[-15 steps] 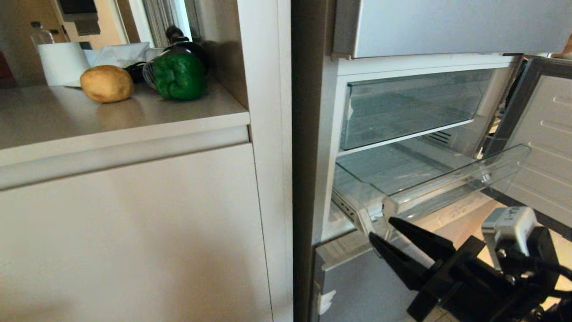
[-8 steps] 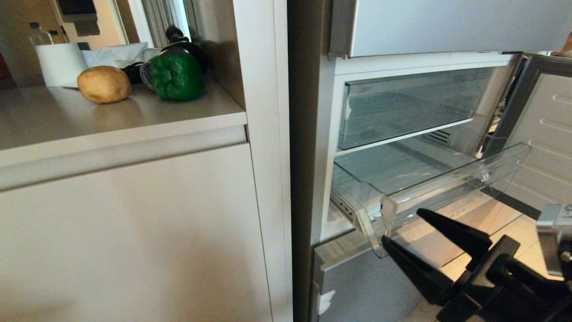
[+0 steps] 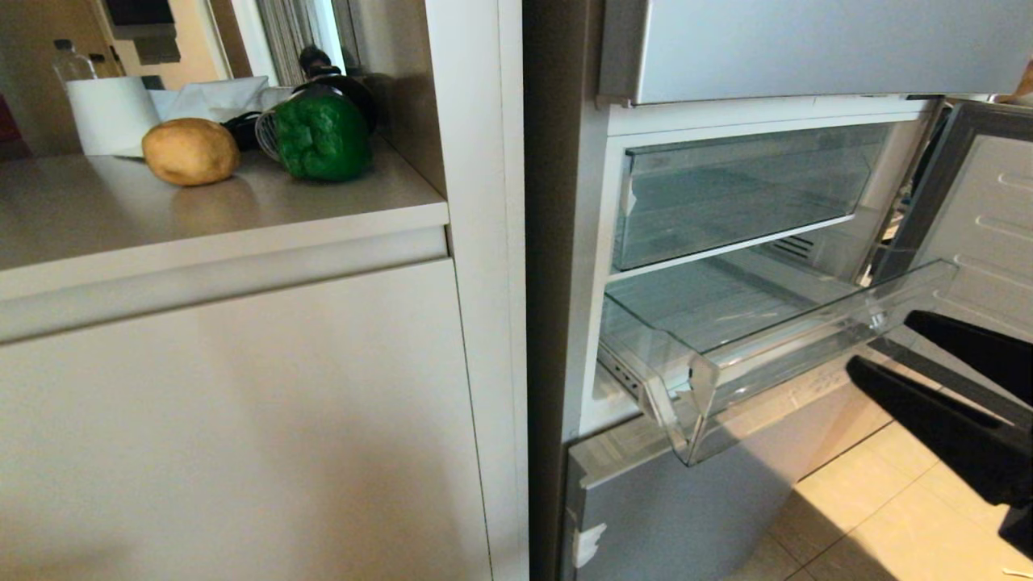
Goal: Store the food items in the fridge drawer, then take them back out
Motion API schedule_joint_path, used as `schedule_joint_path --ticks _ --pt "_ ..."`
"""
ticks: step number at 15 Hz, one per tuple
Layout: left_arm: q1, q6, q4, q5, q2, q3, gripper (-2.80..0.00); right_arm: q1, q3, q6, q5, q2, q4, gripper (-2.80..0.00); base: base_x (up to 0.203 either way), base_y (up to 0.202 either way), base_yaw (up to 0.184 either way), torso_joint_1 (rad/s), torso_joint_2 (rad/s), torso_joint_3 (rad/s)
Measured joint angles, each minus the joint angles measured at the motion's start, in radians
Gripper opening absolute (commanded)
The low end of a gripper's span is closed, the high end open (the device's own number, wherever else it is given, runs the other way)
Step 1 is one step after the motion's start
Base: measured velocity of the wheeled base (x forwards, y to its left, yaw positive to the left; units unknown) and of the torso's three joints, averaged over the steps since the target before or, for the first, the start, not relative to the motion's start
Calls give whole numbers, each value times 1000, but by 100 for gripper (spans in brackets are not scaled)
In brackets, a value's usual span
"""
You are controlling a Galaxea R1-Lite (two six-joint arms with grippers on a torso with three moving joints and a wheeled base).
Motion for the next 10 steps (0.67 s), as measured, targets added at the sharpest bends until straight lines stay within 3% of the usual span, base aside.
schedule_joint_path --ticks 4,10 --pt "0 0 0 0 0 0 -280 -169 -22 40 13 -128 185 -280 0 0 0 0 0 0" --pt "0 0 0 0 0 0 -280 -681 -72 28 18 -220 354 -280 0 0 0 0 0 0"
